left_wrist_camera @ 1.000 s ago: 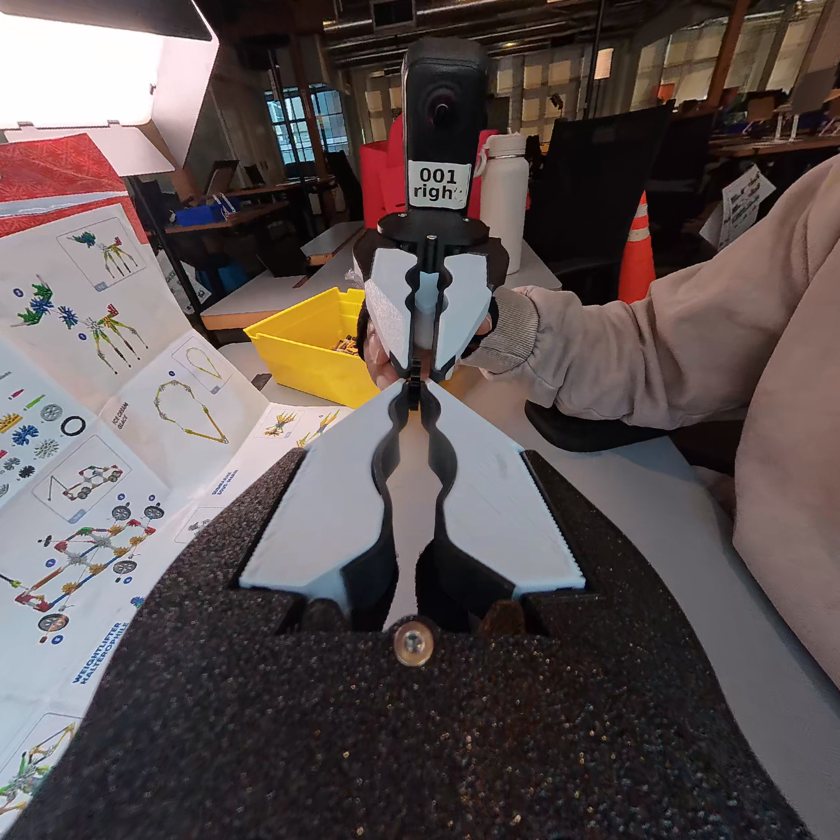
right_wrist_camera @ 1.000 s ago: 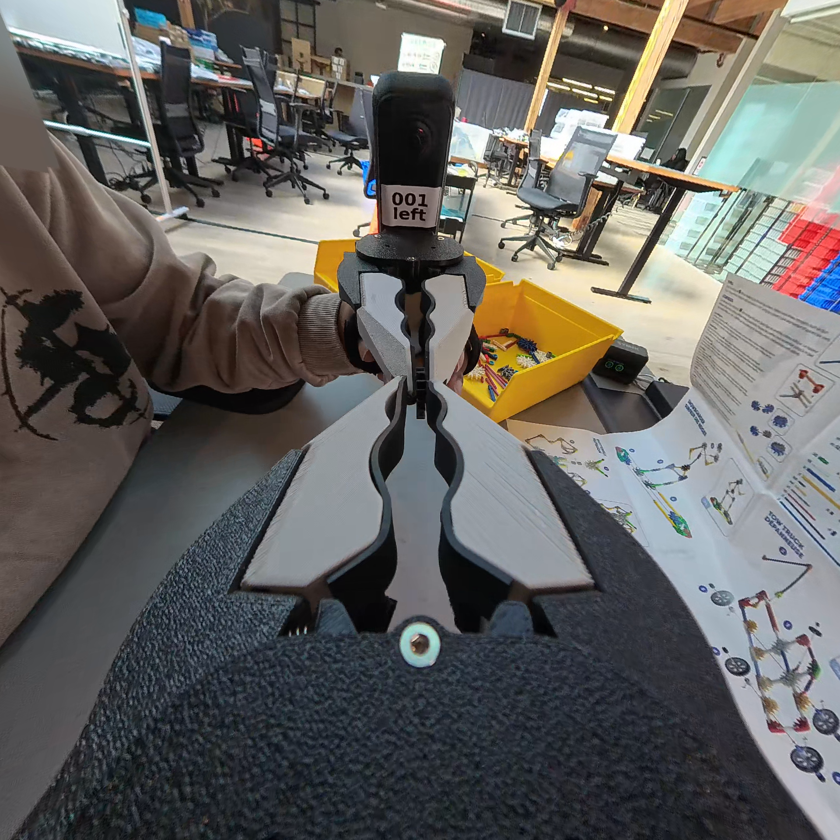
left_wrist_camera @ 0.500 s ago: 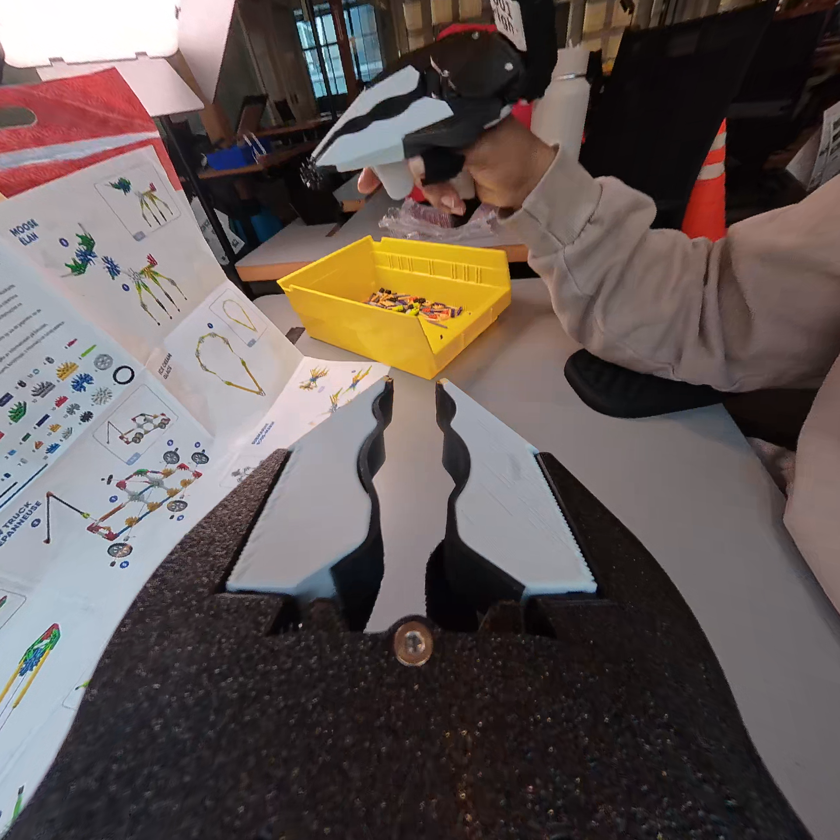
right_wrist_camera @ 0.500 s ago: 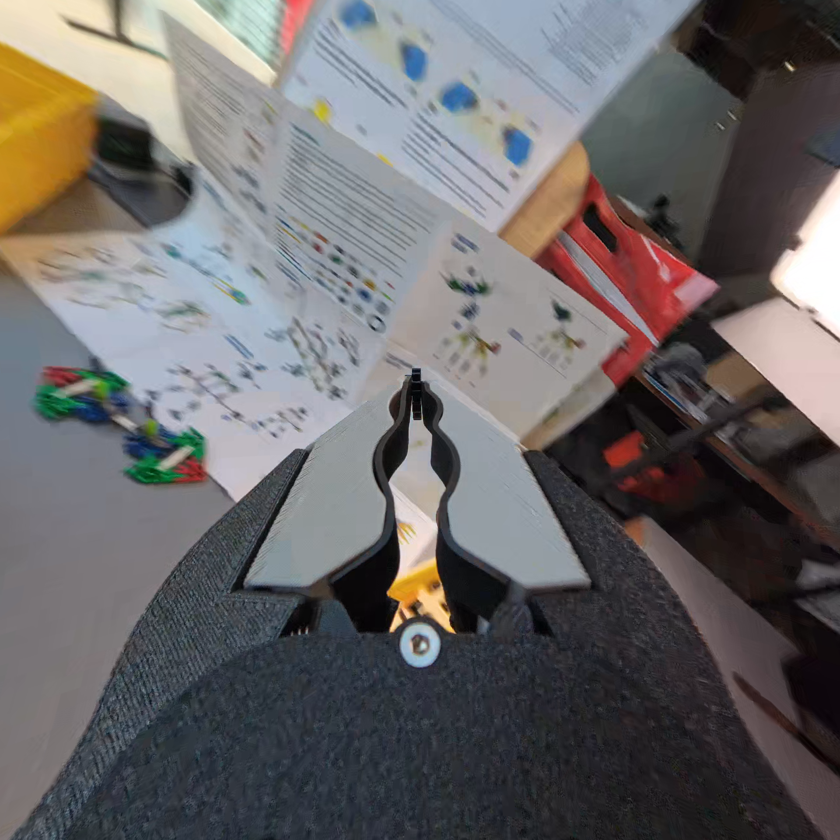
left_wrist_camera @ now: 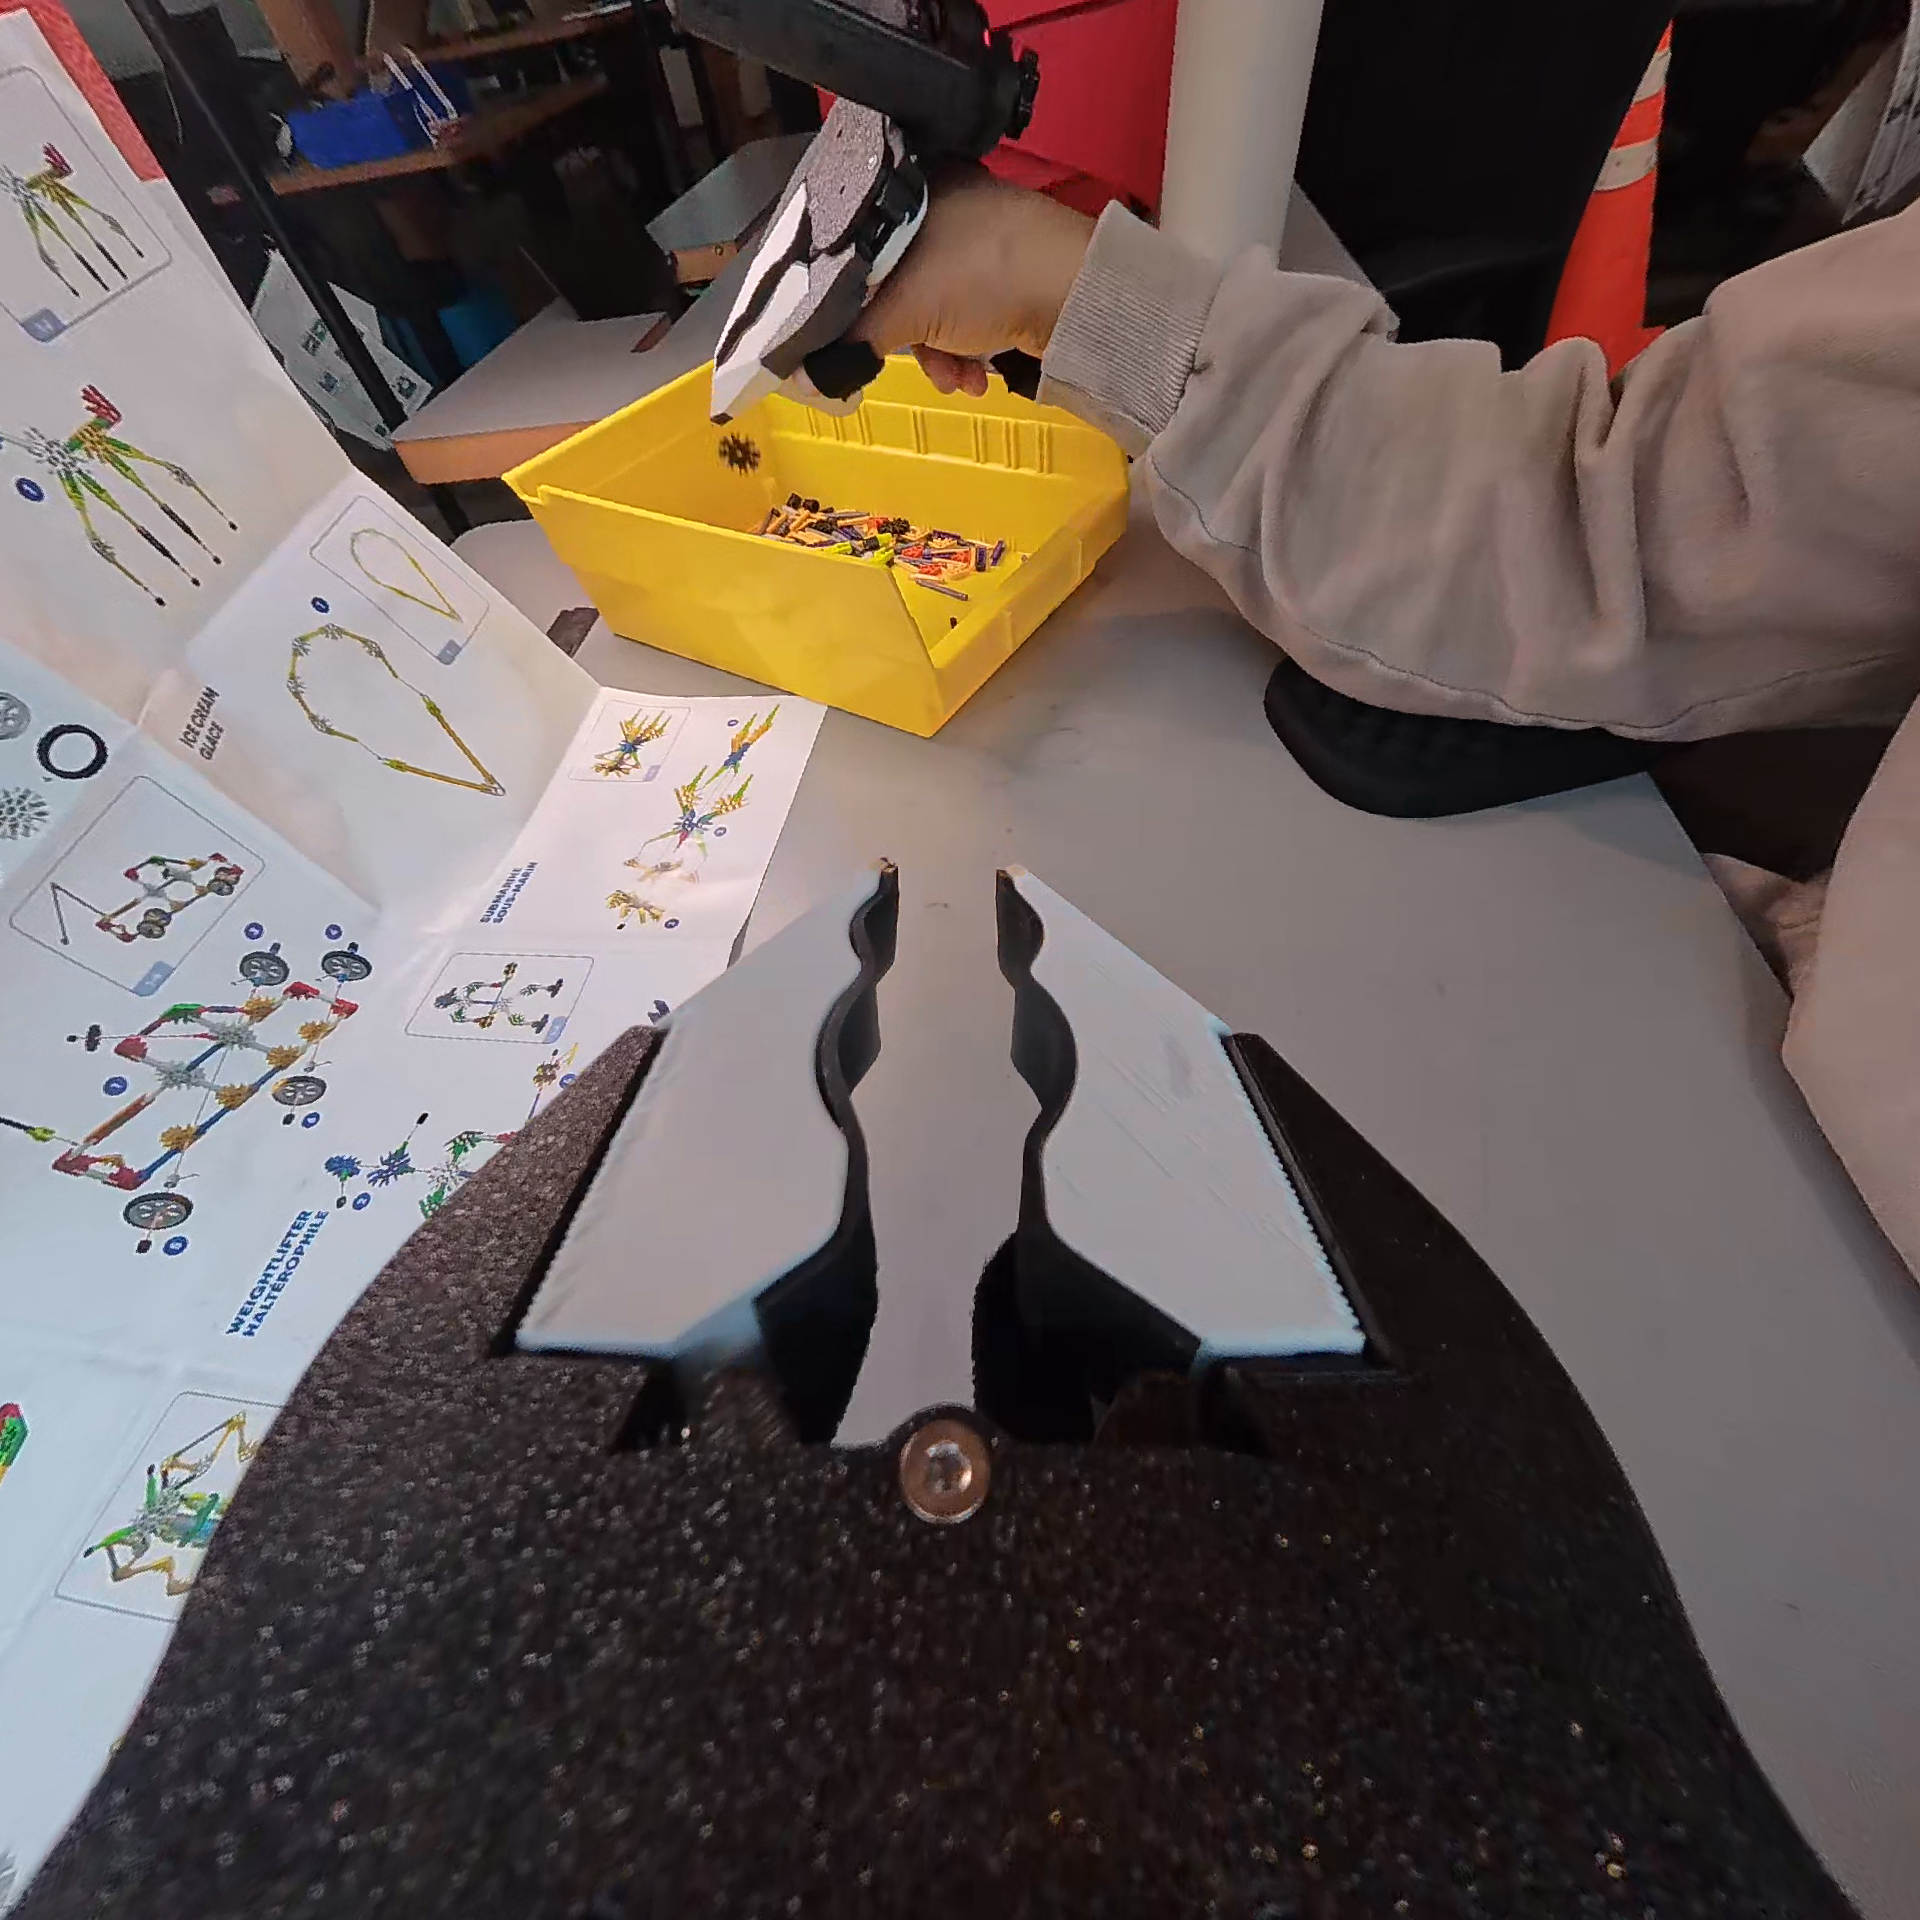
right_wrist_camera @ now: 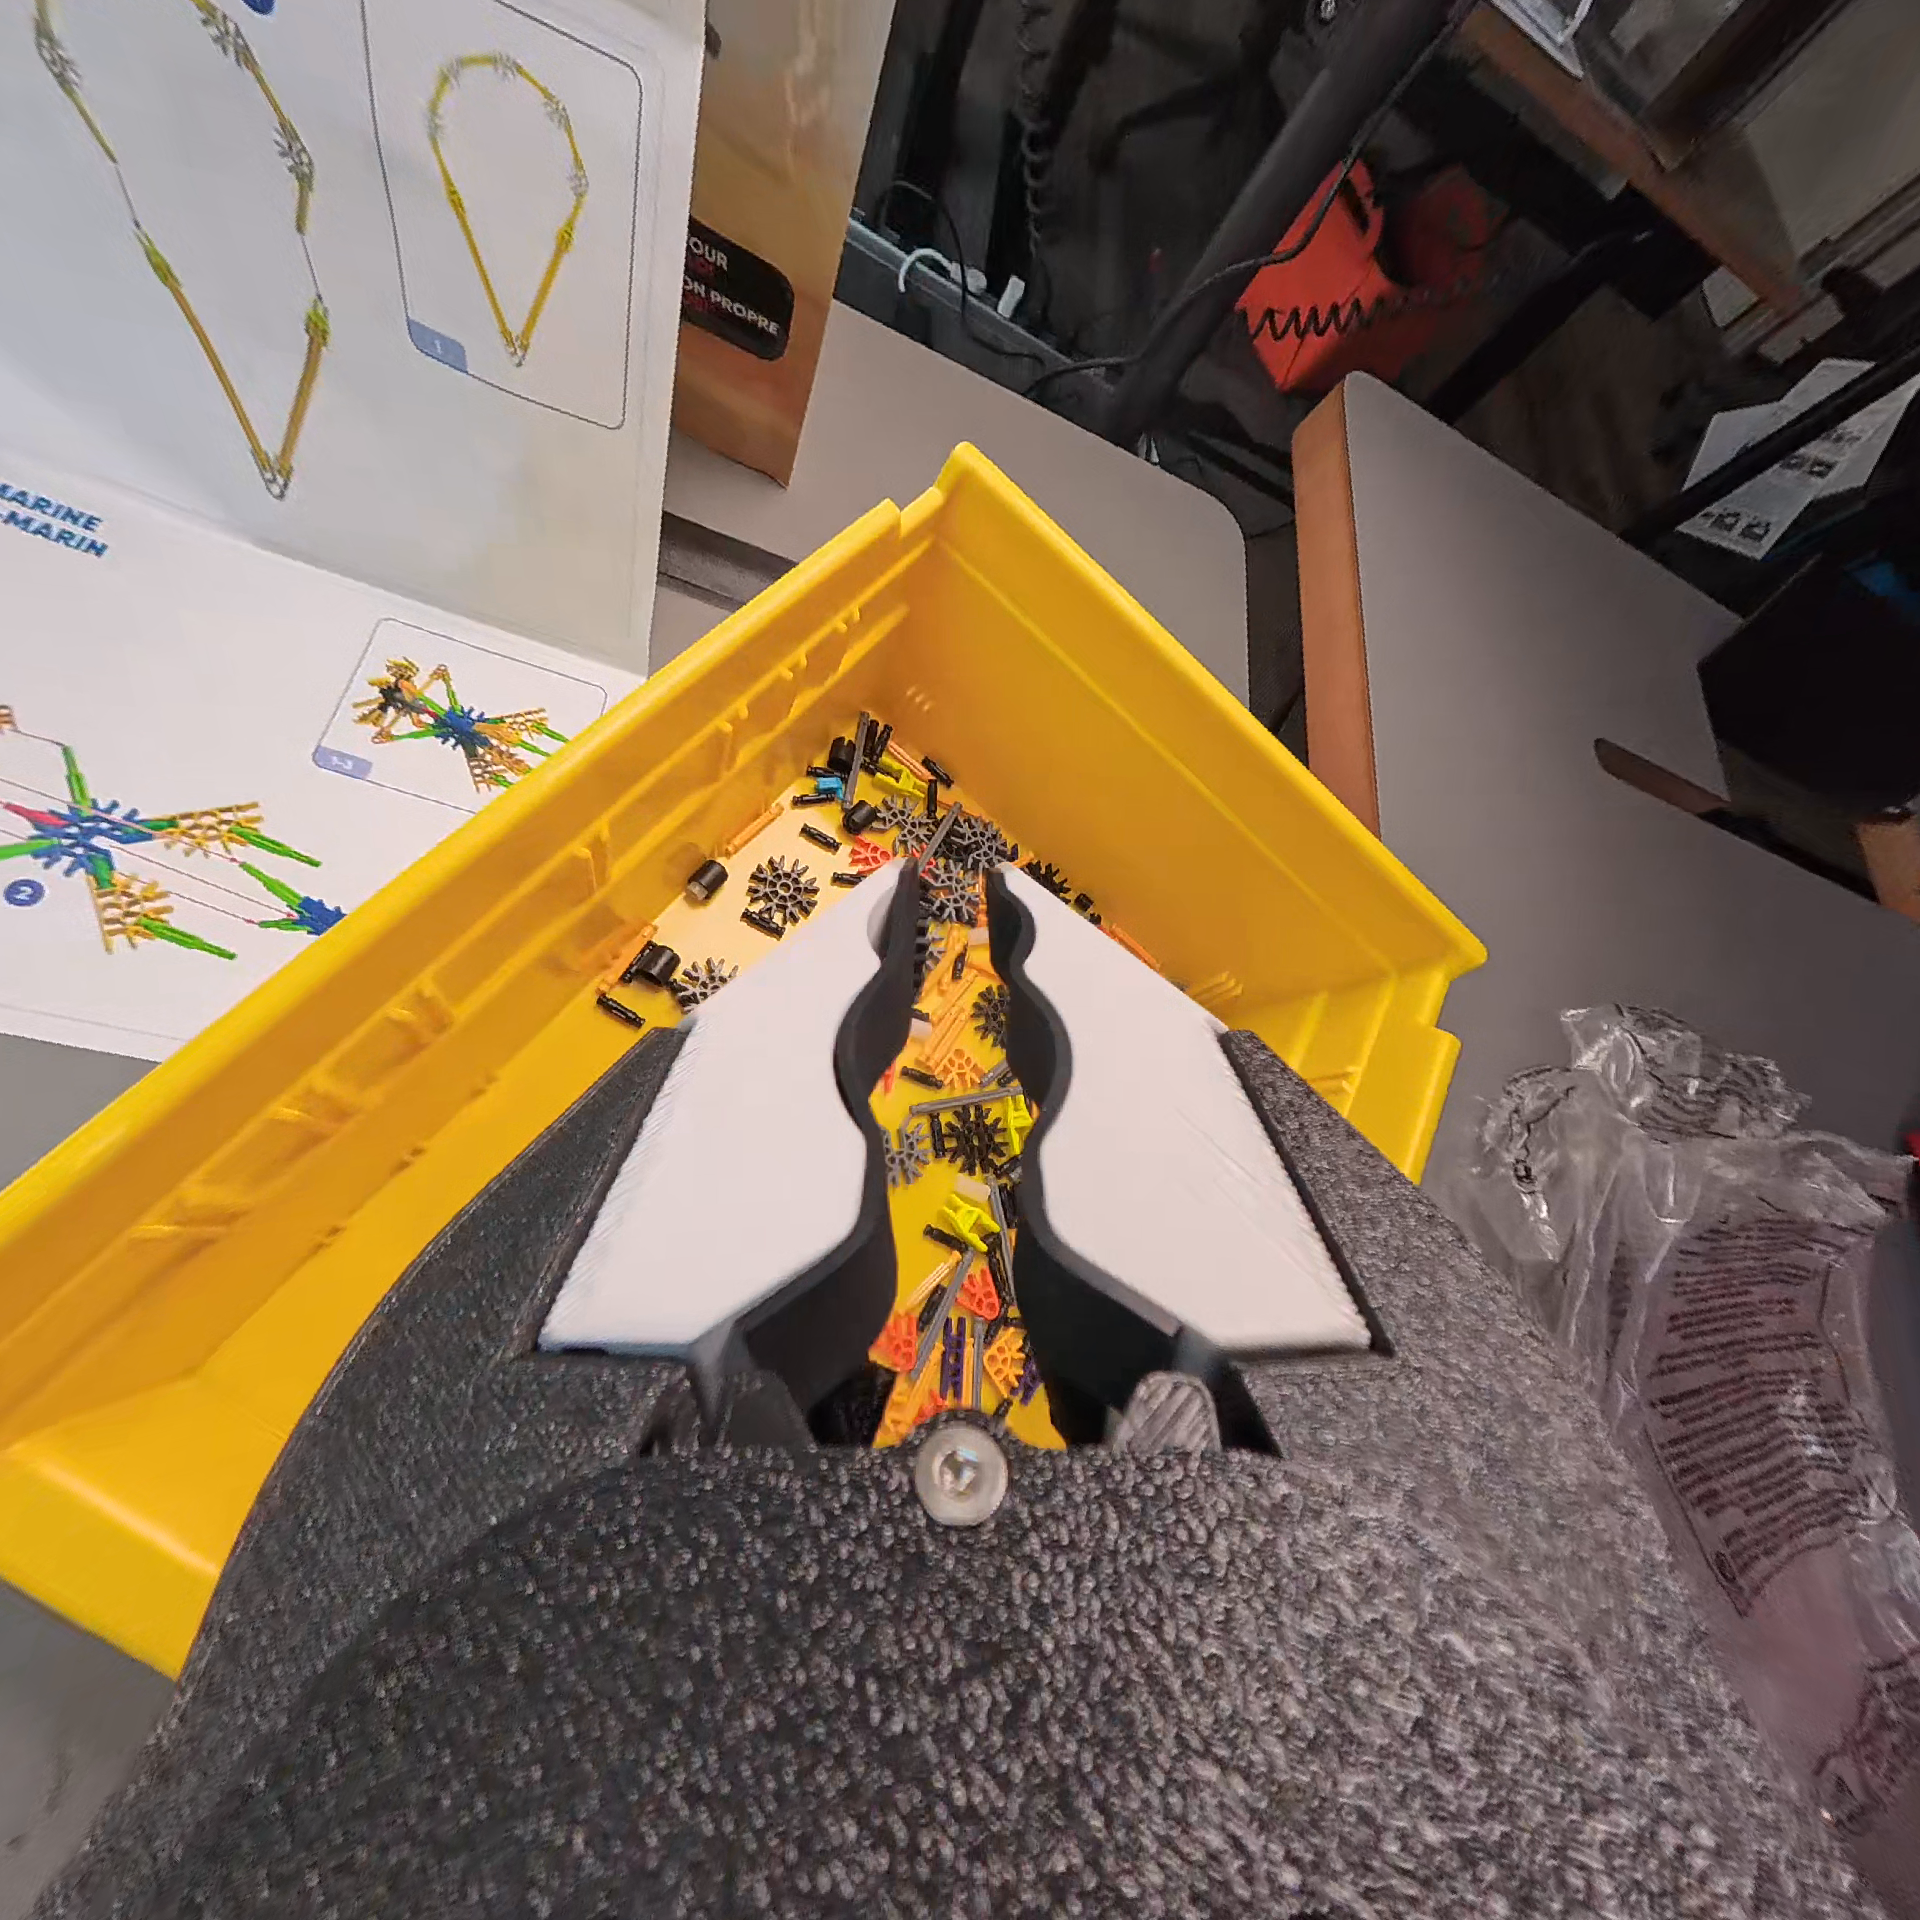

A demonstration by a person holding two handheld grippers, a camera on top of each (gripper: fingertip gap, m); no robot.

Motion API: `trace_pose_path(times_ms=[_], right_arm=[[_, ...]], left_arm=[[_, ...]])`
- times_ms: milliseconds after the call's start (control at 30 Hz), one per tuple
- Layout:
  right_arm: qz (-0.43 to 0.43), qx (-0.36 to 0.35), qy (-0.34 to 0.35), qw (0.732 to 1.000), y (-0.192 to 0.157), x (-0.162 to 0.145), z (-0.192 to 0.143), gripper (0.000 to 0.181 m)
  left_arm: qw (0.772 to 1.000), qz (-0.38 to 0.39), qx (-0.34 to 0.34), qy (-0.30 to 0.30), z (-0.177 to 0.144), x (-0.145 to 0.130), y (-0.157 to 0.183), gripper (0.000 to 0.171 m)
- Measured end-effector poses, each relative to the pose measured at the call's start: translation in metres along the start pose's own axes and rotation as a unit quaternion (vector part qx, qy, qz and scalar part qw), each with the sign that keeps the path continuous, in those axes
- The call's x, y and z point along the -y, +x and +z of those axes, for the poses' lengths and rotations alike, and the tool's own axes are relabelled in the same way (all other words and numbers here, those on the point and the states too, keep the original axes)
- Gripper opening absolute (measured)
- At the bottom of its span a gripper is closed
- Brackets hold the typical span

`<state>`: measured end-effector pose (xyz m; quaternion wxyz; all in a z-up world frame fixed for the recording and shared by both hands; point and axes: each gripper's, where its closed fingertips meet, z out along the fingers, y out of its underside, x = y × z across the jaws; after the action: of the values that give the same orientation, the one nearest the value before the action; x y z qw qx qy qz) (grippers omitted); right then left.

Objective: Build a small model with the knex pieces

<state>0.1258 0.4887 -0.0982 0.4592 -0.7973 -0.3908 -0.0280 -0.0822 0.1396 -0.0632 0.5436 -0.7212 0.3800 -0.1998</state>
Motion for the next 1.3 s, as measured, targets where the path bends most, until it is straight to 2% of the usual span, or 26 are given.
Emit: trace_pose_path(times_ms=[100,167,233,300,367,433,500,567,600,667,767,833,900,1033,1133,1300], right_arm=[[0.004,0.027,0.054,0.998,-0.011,0.024,-0.014,0.021],[-0.013,0.081,0.118,0.990,-0.036,0.054,-0.038,0.023],[-0.055,0.151,0.180,0.970,-0.078,0.084,-0.069,0.023],[-0.129,0.255,0.211,0.935,-0.143,0.097,-0.103,0.022],[-0.221,0.382,0.193,0.876,-0.219,0.080,-0.135,0.024],[-0.312,0.503,0.147,0.793,-0.292,0.042,-0.167,0.026],[-0.373,0.567,0.098,0.728,-0.349,0.008,-0.185,0.029],[-0.418,0.586,0.051,0.692,-0.392,-0.021,-0.189,0.034],[-0.437,0.585,0.026,0.683,-0.406,-0.036,-0.188,0.038],[-0.464,0.574,-0.010,0.674,-0.422,-0.056,-0.184,0.045],[-0.479,0.562,-0.028,0.674,-0.431,-0.066,-0.185,0.043],[-0.493,0.548,-0.020,0.676,-0.434,-0.067,-0.184,0.036],[-0.507,0.536,-0.012,0.674,-0.436,-0.068,-0.181,0.021],[-0.515,0.542,-0.004,0.664,-0.435,-0.070,-0.181,0.008],[-0.501,0.548,0.022,0.670,-0.429,-0.056,-0.183,0.002],[-0.427,0.543,0.134,0.710,-0.399,0.004,-0.195,0.002]], left_arm=[[1.000,0.005,0.003,-0.003,-0.003,0.001,-0.001,0.017],[1.000,0.009,0.008,-0.008,-0.006,0.000,-0.003,0.017],[1.000,0.016,0.016,-0.018,-0.009,-0.002,-0.006,0.017],[0.999,0.021,0.029,-0.030,-0.013,-0.006,-0.012,0.017],[0.998,0.022,0.038,-0.038,-0.016,-0.009,-0.016,0.017],[0.998,0.021,0.044,-0.044,-0.020,-0.011,-0.020,0.017],[0.998,0.022,0.050,-0.044,-0.023,-0.010,-0.022,0.017],[0.997,0.023,0.052,-0.045,-0.026,-0.009,-0.023,0.016],[0.997,0.026,0.055,-0.047,-0.028,-0.008,-0.023,0.016],[0.996,0.036,0.066,-0.054,-0.031,-0.007,-0.025,0.015],[0.994,0.049,0.083,-0.060,-0.039,-0.005,-0.030,0.015],[0.993,0.050,0.091,-0.057,-0.045,-0.003,-0.033,0.015],[0.992,0.050,0.101,-0.053,-0.051,-0.001,-0.037,0.014],[0.991,0.052,0.117,-0.043,-0.064,0.006,-0.042,0.013],[0.991,0.054,0.118,-0.037,-0.069,0.010,-0.041,0.013],[0.996,0.049,0.071,-0.033,-0.065,0.012,-0.025,0.013]])
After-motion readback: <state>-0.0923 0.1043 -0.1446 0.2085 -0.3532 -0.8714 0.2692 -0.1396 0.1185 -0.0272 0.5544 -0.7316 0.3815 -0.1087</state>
